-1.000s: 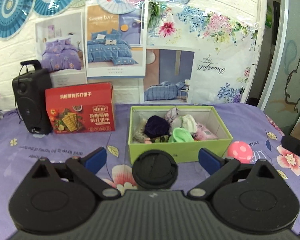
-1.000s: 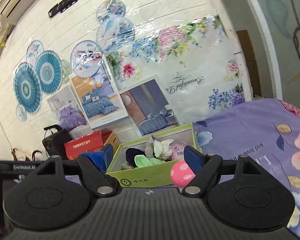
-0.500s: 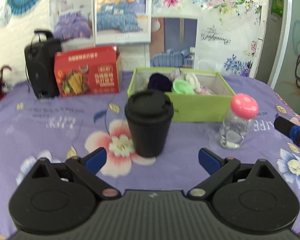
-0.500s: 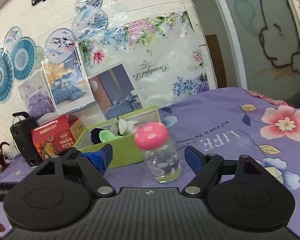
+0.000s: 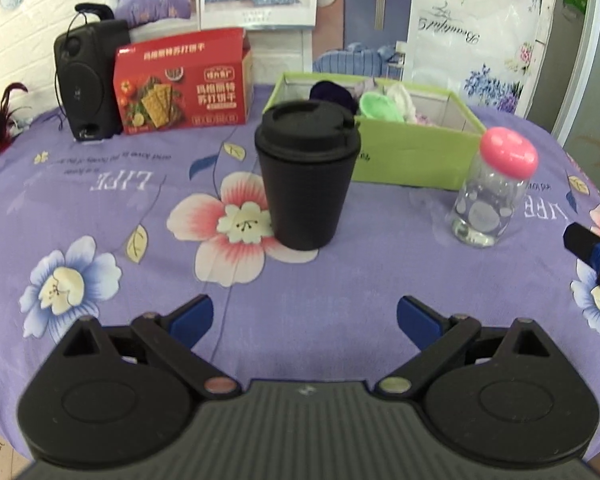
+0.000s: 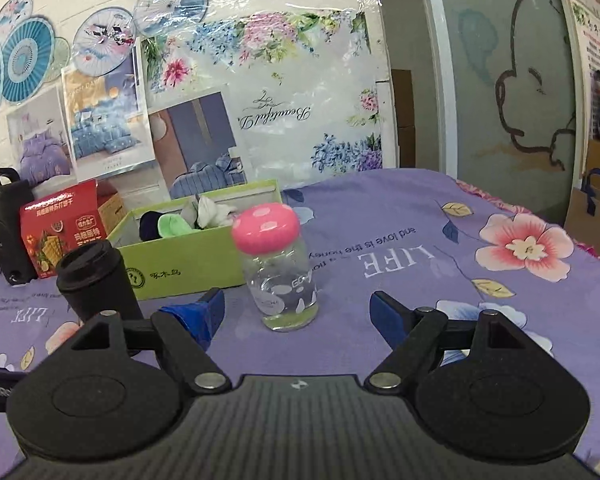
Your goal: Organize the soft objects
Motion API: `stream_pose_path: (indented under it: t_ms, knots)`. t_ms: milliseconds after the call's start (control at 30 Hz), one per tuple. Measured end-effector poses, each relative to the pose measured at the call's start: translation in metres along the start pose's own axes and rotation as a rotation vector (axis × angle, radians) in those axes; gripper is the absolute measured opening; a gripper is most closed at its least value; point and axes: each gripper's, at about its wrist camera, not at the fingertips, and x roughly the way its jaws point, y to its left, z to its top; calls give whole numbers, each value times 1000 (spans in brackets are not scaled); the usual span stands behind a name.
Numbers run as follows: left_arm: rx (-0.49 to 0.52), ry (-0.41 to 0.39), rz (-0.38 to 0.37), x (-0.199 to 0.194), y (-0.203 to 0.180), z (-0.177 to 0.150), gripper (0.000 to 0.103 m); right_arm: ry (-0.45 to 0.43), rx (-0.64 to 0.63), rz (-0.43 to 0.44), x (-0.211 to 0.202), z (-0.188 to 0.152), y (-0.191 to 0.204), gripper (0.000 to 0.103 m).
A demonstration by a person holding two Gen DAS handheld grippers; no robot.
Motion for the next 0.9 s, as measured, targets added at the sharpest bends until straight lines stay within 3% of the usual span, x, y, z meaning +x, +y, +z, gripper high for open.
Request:
stream_pose_path:
  t_ms: [700,900]
  knots:
    - [62,9,31,2,-18,-5,98,35,29,20,0,-1,-6,66]
    - [35,11,-14,5,-15,-7,98,57,50,38,3,-2,-9,66]
